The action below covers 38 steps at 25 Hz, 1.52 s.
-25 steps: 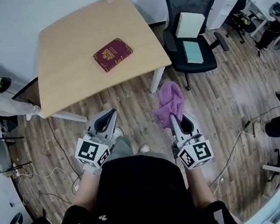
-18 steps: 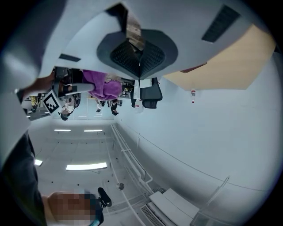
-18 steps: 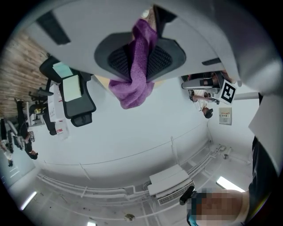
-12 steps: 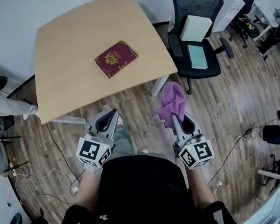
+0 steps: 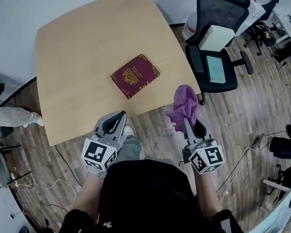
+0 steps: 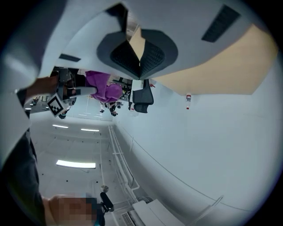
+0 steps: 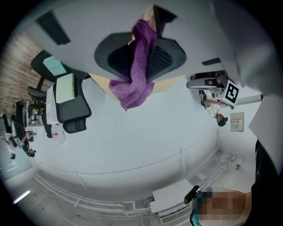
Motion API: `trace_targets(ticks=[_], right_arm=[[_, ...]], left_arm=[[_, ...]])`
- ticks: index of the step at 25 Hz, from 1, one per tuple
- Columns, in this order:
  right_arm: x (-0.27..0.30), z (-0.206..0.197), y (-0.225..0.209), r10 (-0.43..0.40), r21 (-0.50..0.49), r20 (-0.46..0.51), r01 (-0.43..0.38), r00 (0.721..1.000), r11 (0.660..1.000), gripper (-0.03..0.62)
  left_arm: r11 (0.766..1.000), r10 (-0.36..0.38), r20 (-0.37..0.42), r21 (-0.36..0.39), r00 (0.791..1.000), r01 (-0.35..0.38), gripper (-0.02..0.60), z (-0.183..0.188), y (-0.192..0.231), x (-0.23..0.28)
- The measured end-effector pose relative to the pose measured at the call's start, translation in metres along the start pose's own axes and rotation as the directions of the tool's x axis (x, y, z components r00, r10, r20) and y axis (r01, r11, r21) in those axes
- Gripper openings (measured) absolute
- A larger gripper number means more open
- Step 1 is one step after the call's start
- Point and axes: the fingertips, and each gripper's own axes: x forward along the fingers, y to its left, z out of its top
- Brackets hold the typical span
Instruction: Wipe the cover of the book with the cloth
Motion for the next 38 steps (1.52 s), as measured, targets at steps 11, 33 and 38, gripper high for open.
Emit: trace_targets(ticks=[11, 33, 38], right_arm=[[0.116, 0.015, 0.008, -0.058, 0.006, -0.021, 0.058, 0.998, 0.998, 0.086], [0.236, -0.037, -0.044, 0.177, -0.080, -0.311, -0.212, 0.934, 0.974, 0.086], [0.264, -0.064, -0.057, 0.260, -0.072, -0.377, -0.308, 0.889, 0.949, 0.089]], left_arm=[[0.994, -0.105, -0.076, -0.024, 0.992, 0.104, 0.020, -0.008, 0.096, 0.045], [0.991, 0.056, -0.322, -0.094, 0.945, -0.091, 0.020, -0.078, 0.122, 0.101], [0.976, 0.140, -0.401, -0.095, 0.905, -0.194, 0.020, -0.105, 0.123, 0.112]])
